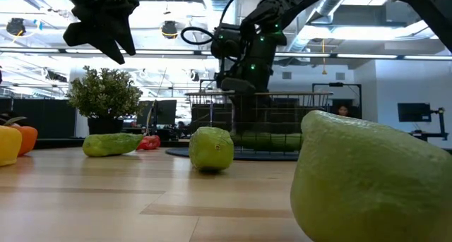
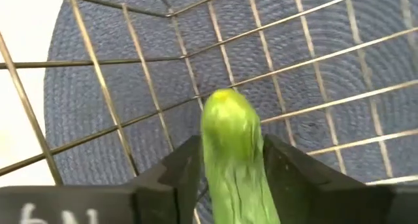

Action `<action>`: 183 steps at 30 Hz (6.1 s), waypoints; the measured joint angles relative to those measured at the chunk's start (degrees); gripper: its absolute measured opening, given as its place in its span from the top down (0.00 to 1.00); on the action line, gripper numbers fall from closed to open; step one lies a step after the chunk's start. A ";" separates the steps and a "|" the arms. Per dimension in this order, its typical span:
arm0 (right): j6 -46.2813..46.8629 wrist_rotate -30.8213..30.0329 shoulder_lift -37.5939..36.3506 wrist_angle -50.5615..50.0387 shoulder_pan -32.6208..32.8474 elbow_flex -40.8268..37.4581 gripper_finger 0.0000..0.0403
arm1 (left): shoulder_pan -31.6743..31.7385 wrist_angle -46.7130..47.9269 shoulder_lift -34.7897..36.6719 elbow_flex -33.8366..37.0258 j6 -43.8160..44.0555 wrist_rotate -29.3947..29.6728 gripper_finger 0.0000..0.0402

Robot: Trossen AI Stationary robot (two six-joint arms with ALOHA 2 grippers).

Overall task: Build produce basket
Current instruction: Put the right cucumber into the wire basket, then put the top cucumber into the wire basket

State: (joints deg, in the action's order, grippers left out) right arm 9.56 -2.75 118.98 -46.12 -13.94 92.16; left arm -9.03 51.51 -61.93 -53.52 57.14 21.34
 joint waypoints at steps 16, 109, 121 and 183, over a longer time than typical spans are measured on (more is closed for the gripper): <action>-6.53 -0.24 -0.02 -13.35 1.22 20.53 0.52 | 0.01 0.02 0.00 0.00 -0.80 0.00 0.60; -1.20 -1.62 -20.31 -34.91 20.33 41.25 0.55 | 13.63 10.31 -28.27 -6.82 -7.33 -15.14 0.40; -1.92 -1.62 -20.31 -34.80 20.34 41.25 0.56 | 13.63 1.24 -28.20 -0.05 -4.86 -18.53 0.40; 18.43 -1.62 -21.40 -43.93 23.81 38.53 0.99 | 7.56 13.73 -23.74 -38.75 -35.02 5.58 0.84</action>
State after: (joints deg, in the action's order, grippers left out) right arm 27.99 -4.36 97.58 -90.05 9.87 130.69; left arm -1.47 65.23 -85.67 -92.27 22.12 26.92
